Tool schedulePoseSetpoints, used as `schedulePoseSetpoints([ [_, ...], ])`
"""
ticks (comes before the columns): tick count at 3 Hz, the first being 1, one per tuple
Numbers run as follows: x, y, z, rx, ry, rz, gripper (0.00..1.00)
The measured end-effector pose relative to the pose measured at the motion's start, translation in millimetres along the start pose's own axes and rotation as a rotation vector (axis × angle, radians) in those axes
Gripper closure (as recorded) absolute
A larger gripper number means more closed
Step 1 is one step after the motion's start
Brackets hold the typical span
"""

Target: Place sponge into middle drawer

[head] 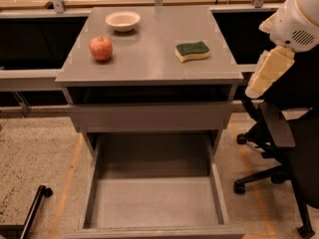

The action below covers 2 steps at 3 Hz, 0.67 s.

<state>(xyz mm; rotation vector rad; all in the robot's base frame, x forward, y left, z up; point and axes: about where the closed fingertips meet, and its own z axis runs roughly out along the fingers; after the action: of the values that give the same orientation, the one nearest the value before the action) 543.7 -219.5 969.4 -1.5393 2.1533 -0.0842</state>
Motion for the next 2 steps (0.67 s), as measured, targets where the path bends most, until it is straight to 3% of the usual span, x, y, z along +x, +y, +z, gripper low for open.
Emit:
schedulePoseSetpoints([
  [2, -28, -60, 36, 0.078, -0.210, 0.141, 0.00],
])
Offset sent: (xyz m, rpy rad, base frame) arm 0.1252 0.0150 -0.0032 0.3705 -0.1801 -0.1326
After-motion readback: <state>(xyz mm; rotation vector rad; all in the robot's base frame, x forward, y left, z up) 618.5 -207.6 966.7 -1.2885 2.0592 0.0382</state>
